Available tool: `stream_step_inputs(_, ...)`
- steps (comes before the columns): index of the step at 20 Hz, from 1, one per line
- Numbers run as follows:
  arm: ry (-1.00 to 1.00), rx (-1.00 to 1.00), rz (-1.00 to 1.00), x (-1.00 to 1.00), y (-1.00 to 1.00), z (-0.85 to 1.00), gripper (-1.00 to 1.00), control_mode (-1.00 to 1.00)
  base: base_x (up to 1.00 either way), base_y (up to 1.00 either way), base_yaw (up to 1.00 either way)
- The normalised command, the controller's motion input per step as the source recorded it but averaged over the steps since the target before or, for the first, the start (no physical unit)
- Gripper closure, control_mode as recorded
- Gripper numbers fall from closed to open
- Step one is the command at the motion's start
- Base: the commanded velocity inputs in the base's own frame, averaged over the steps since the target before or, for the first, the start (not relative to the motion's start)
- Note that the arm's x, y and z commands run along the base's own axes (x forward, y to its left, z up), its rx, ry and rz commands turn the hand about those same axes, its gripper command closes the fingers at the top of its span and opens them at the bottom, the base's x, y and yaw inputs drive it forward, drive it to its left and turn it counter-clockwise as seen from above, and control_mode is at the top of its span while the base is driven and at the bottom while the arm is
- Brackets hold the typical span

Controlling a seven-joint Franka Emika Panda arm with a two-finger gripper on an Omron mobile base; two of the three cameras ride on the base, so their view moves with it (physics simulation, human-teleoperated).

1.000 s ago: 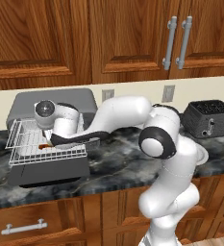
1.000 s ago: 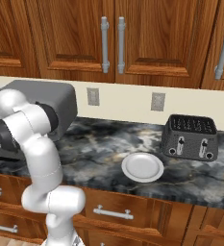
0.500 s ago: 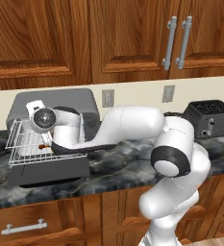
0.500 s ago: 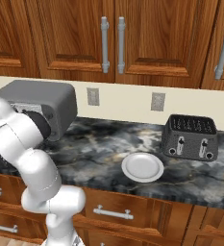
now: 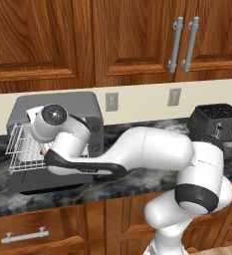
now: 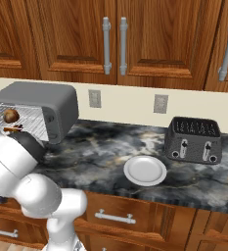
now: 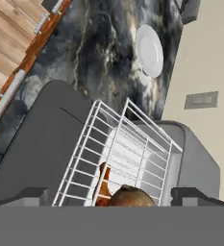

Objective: Open the toaster oven door. Place the bread on the top rack in the toaster oven and place the chicken drumstick on the bottom rack.

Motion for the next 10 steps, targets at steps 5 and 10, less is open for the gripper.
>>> stream_step_inputs(5, 0.37, -0.09, 0.01, -0.70, -0.31, 0.07, -1.00, -1.00, 0.00, 0.00, 0.00)
stream_step_inputs(10, 0.30, -0.18, 0.00, -0.49, -0.42, -0.05, -1.00, -1.00, 0.00, 0.00, 0.00)
